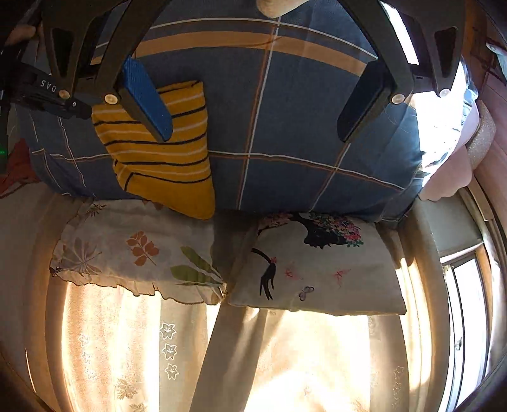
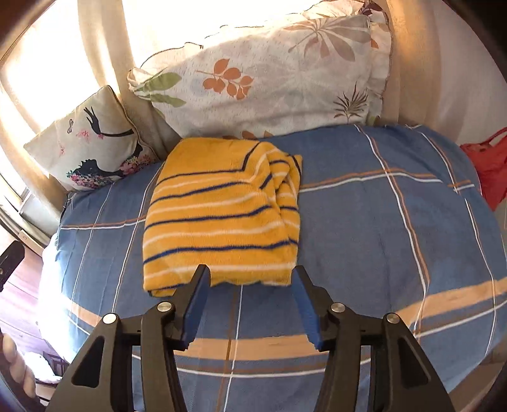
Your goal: Fold small clothes
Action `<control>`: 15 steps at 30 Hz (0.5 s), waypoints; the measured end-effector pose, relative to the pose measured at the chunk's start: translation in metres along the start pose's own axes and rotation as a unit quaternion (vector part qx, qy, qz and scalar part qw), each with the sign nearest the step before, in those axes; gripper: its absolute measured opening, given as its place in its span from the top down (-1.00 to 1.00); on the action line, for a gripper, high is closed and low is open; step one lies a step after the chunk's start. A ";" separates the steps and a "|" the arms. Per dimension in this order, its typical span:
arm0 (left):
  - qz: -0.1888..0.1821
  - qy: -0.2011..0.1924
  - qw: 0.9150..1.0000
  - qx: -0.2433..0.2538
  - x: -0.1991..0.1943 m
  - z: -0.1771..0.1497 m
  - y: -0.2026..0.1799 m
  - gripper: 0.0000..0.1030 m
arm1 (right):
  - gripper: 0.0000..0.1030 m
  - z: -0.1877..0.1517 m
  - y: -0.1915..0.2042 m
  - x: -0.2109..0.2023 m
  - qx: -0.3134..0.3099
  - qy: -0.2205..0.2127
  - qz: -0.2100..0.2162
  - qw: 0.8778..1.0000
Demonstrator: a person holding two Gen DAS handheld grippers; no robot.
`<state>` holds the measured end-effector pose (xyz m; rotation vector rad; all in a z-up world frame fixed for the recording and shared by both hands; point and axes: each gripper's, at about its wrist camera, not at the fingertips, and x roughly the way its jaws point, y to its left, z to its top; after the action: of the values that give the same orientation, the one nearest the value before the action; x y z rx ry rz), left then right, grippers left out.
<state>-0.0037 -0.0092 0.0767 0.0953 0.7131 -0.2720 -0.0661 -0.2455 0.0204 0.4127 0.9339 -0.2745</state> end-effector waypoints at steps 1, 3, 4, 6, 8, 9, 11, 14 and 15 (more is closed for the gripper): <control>-0.004 0.015 1.000 0.005 0.005 -0.004 -0.002 -1.00 | -0.11 -0.004 0.005 0.004 0.001 0.005 -0.008 1.000; -0.013 0.042 0.999 0.016 0.013 -0.014 -0.004 -1.00 | -0.12 -0.016 0.012 0.008 0.002 0.017 -0.025 1.000; -0.018 0.053 0.998 0.017 0.015 -0.021 -0.004 -1.00 | -0.12 -0.022 0.015 0.009 0.005 0.028 -0.030 0.999; -0.026 0.078 0.996 0.024 0.021 -0.032 -0.004 -1.00 | -0.13 -0.033 0.021 0.013 0.011 0.042 -0.036 0.998; -0.033 0.096 0.994 0.034 0.023 -0.042 -0.003 -1.00 | -0.13 -0.041 0.028 0.017 0.017 0.051 -0.038 0.998; -0.034 0.101 0.993 0.040 0.023 -0.046 -0.002 -1.00 | -0.13 -0.044 0.032 0.019 0.018 0.055 -0.038 0.998; -0.037 0.105 0.993 0.048 0.021 -0.051 0.000 -1.00 | -0.13 -0.049 0.041 0.021 0.017 0.058 -0.040 0.997; -0.041 0.109 0.992 0.052 0.019 -0.055 0.008 -1.00 | -0.18 -0.054 0.054 0.022 0.011 0.060 -0.039 0.997; -0.041 0.111 0.992 0.052 0.018 -0.056 0.011 -1.00 | -0.19 -0.056 0.058 0.023 0.010 0.062 -0.039 0.997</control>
<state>-0.0229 0.0073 0.0229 0.1987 0.9242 -0.3810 -0.0699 -0.1700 -0.0153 0.4156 1.0708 -0.3316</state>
